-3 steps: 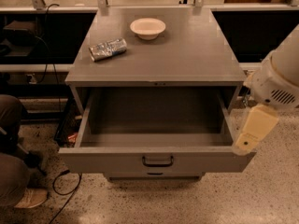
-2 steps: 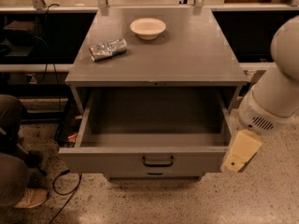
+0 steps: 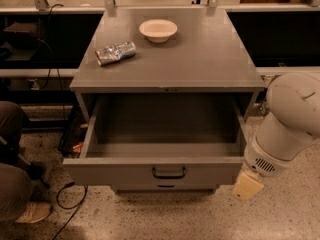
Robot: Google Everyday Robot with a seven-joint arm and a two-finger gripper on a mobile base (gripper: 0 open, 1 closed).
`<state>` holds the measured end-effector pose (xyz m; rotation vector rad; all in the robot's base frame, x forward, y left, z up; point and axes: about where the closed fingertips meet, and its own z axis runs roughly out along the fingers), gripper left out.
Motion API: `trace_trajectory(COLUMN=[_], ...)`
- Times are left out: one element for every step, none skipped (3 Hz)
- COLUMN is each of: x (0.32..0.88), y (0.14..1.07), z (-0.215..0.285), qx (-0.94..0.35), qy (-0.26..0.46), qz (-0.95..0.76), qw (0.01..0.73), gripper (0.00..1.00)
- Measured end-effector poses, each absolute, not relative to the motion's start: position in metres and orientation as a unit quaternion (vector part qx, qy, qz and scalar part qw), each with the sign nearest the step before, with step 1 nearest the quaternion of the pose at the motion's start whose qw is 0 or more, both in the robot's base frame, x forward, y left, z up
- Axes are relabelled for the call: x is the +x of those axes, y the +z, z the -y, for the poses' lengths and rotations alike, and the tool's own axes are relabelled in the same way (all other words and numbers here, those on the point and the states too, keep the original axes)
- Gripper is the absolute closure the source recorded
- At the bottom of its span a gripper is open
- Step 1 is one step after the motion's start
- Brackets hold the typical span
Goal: Close top drawer
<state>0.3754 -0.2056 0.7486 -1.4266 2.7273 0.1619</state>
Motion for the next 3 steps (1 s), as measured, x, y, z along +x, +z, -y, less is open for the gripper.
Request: trace_trajectory(x=[0.375, 0.377, 0.391], y=[0.750, 0.742, 0.722], z=[0.206, 0.206, 0.204], qx=[-0.463, -0.459, -0.447], qy=[0.051, 0.057, 0.073], qz=[-0.884, -0.886, -0.890], qw=[0.030, 0.032, 0.052], gripper=[0.70, 0.94, 1.00])
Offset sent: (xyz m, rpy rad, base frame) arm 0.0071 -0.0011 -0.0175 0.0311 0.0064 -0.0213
